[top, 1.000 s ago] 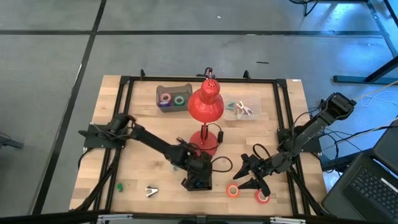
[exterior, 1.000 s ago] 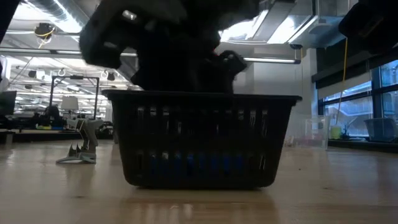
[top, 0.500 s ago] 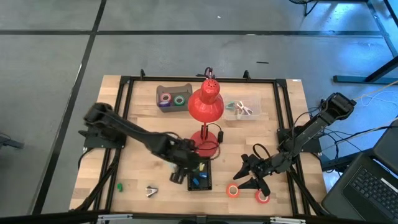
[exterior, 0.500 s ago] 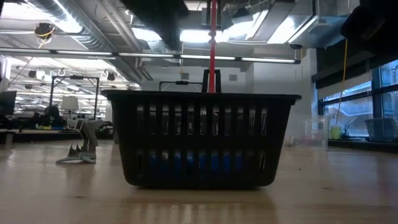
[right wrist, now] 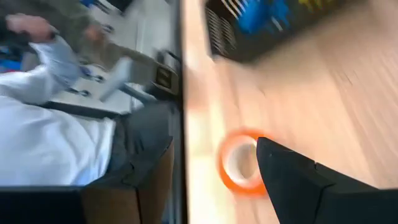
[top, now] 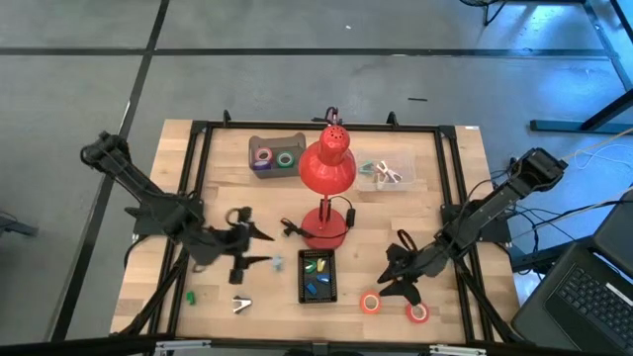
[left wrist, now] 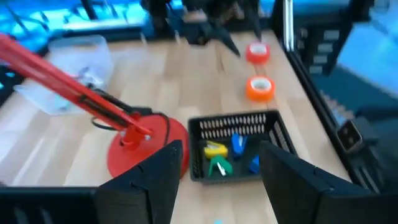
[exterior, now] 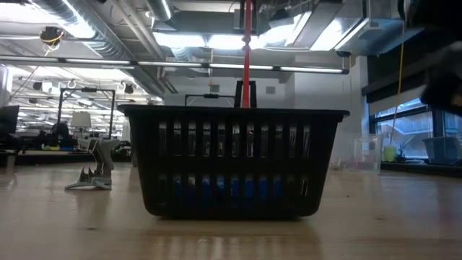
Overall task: Pick and place Stapler, Stapler remover, tape
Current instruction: Put the left orange tape into the black transparent bin
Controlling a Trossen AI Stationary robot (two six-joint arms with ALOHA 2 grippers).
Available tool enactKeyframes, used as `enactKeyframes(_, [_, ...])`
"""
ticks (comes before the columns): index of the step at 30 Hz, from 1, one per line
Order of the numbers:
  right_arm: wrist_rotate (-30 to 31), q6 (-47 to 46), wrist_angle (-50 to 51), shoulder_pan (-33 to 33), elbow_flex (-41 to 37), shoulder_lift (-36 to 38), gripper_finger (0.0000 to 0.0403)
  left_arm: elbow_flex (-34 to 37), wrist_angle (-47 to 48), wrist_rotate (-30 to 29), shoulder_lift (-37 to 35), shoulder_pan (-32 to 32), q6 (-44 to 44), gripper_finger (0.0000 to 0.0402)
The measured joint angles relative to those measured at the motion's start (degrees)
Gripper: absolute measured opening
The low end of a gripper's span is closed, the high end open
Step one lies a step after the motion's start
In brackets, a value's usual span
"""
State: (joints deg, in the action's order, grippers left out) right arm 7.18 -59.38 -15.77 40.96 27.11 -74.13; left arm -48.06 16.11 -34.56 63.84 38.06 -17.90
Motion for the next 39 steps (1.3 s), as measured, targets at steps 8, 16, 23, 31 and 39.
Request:
enactKeyframes(8, [-4.5, -6.7, 5.9, -1.4, 0.0, 0.0, 0.0230, 11.9, -5.2, -5.0, -11.0, 1.4, -3.4, 0.0202])
enactKeyframes(16, [-4.5, -7.8, 19.3, -1.5, 3.7, 0.0, 0.0193, 15.0, -5.0, -11.0, -15.0, 1.4, -3.5, 0.0202])
enactKeyframes(23, [-4.4, -3.7, 30.0, -1.5, 13.0, -5.6, 0.0175, 15.0, -5.0, -10.9, -15.0, 1.3, -3.6, 0.0201])
enactKeyframes(31, [-9.1, -0.9, 35.0, -1.5, 23.7, -20.2, 0.0173, 15.0, -4.8, -10.9, -15.0, 1.3, -3.8, 0.0201])
enactKeyframes(39, [-9.9, 3.4, 45.1, -3.3, 33.7, -30.7, 0.0173, 15.0, -4.7, -10.8, -15.0, 1.3, -3.9, 0.0200])
